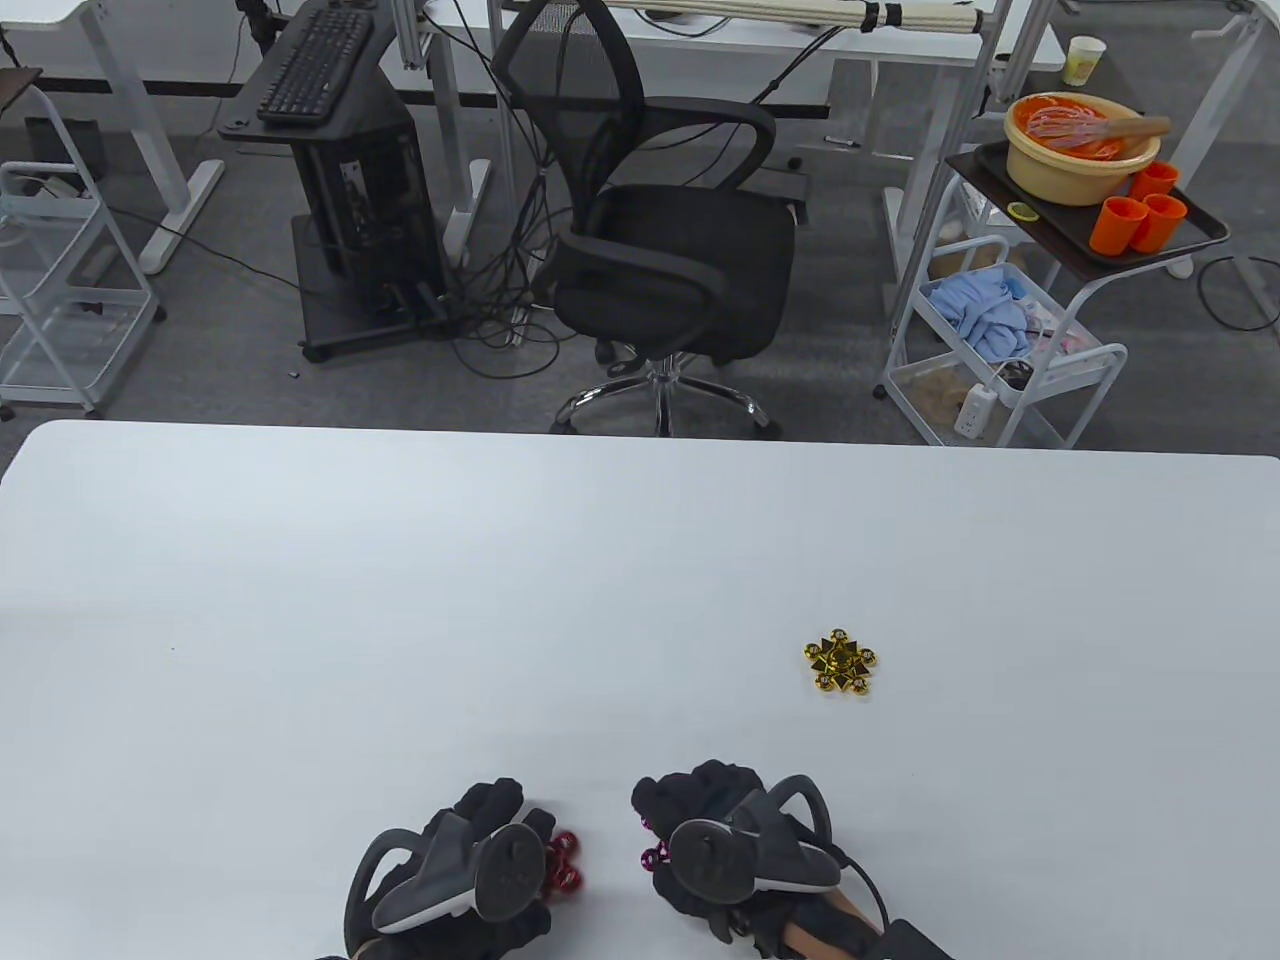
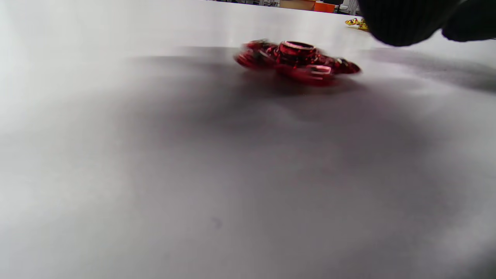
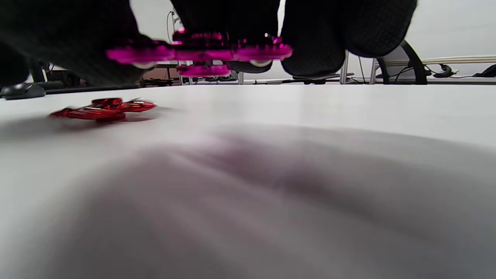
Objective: Flick fidget spinner to spin
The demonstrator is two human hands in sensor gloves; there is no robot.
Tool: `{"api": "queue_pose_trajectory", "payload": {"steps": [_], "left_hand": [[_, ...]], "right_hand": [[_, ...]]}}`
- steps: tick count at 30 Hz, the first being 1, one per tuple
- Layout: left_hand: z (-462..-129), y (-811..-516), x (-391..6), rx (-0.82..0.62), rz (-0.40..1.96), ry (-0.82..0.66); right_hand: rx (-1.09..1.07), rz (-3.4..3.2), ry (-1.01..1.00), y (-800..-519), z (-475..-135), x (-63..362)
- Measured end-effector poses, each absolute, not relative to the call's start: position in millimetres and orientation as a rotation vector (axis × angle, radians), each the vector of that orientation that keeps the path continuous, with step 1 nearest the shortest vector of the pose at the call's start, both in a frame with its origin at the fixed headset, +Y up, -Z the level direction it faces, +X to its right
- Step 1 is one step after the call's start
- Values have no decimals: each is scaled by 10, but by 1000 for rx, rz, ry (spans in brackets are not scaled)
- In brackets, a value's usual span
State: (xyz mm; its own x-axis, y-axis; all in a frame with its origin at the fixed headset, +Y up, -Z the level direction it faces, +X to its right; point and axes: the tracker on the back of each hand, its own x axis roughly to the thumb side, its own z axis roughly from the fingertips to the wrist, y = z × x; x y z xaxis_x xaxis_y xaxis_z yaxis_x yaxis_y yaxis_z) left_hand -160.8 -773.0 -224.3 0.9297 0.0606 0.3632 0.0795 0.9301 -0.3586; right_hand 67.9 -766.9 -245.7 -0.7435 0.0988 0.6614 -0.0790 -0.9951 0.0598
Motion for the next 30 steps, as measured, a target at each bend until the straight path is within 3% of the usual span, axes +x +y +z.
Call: {"api": "queue_pose_trajectory", "payload": {"steps": [14, 30], "left_hand": [[-2262, -7715, -1644, -385, -13, -367], [-2199, -7732, -1418, -371, -25, -442]], "right_hand": [[1252, 2913, 166, -7821, -2309, 460], [1258, 2929, 337, -7831, -2321, 482]]}}
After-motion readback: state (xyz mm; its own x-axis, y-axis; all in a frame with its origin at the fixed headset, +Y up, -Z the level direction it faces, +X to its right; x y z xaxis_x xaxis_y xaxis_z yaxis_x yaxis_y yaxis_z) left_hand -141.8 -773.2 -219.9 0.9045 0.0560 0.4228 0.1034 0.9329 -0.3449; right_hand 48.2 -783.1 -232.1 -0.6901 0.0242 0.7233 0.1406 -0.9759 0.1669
